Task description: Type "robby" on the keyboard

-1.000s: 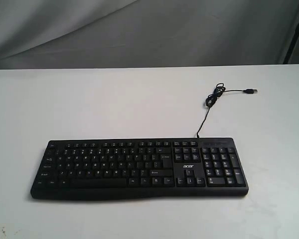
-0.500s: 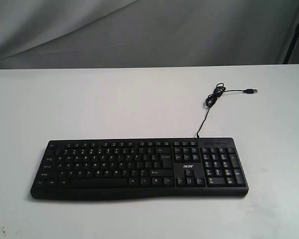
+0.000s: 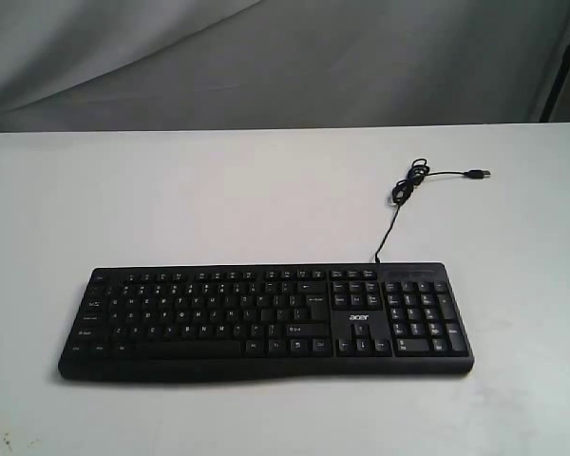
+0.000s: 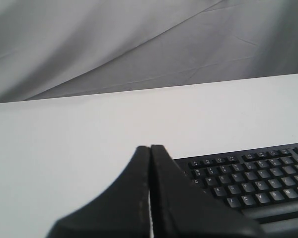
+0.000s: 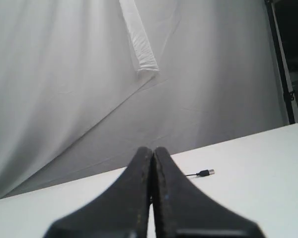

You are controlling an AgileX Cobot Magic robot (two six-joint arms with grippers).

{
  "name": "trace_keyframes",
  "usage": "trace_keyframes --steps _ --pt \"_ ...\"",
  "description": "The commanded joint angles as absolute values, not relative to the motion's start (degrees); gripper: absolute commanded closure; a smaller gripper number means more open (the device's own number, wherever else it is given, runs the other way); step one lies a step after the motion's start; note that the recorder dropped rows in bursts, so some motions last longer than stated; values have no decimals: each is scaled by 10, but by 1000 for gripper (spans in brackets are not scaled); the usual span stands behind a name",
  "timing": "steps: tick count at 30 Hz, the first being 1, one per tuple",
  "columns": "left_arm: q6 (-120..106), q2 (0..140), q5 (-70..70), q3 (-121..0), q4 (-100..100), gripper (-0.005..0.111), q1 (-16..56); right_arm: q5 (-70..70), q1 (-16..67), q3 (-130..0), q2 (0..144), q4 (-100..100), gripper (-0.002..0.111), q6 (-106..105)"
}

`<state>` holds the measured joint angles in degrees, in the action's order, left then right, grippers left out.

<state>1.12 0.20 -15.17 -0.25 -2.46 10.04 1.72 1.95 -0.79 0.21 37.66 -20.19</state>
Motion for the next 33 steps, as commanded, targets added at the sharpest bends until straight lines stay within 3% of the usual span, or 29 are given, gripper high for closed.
trace_keyframes --steps 1,9,20,33 --pt "13 0 -148 0 -27 107 104 9 12 -5 0 374 108 -172" --pt "13 0 -148 0 -27 107 104 15 12 -5 0 155 108 69" --pt "13 0 -148 0 -27 107 104 133 12 -5 0 89 108 -75" --pt "13 0 -148 0 -27 107 104 151 12 -4 0 46 108 -6"
